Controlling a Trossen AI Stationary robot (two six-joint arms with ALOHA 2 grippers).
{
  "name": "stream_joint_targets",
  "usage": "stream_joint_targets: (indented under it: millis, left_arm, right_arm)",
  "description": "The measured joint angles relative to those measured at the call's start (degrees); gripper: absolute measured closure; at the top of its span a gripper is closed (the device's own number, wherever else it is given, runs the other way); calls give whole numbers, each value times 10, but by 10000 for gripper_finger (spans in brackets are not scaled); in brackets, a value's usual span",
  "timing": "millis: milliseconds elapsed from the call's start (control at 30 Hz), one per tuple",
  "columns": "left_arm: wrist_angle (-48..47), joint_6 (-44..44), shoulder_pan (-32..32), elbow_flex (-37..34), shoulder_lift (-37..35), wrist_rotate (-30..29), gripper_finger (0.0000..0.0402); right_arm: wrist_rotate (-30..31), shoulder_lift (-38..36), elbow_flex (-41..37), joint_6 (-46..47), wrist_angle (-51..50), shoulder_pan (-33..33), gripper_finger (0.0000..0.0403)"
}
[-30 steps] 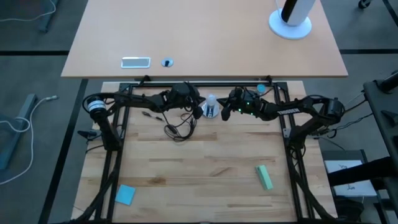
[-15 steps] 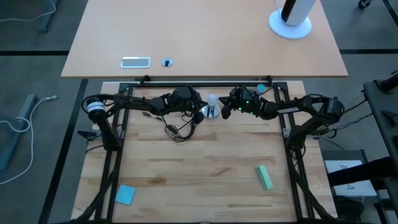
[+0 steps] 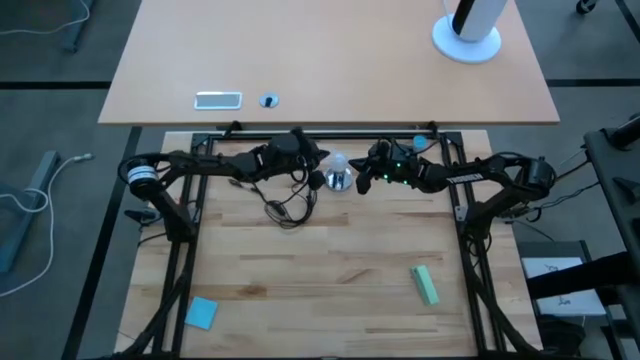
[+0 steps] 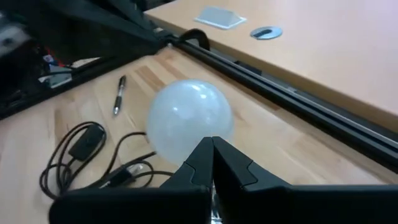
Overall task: Screw lightbulb
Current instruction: Remove the lightbulb from the lamp
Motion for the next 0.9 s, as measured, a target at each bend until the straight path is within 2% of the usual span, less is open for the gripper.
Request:
stream_joint_targets:
  millis: [300, 467, 667, 900]
  left_arm:
    - [7, -21, 14, 0, 46, -3, 401]
    - [64, -30, 13, 0, 65, 12, 401]
    - [80, -30, 14, 1, 72, 25, 401]
    - [76, -32, 15, 1, 72, 77, 401]
  right_arm:
    - [-1, 0, 0, 3, 1, 1, 403]
    - [-25, 0, 0, 4, 0, 8, 403]
    - [-14, 0, 0, 1, 0, 10, 403]
    - [10, 0, 0, -6, -8, 10, 403]
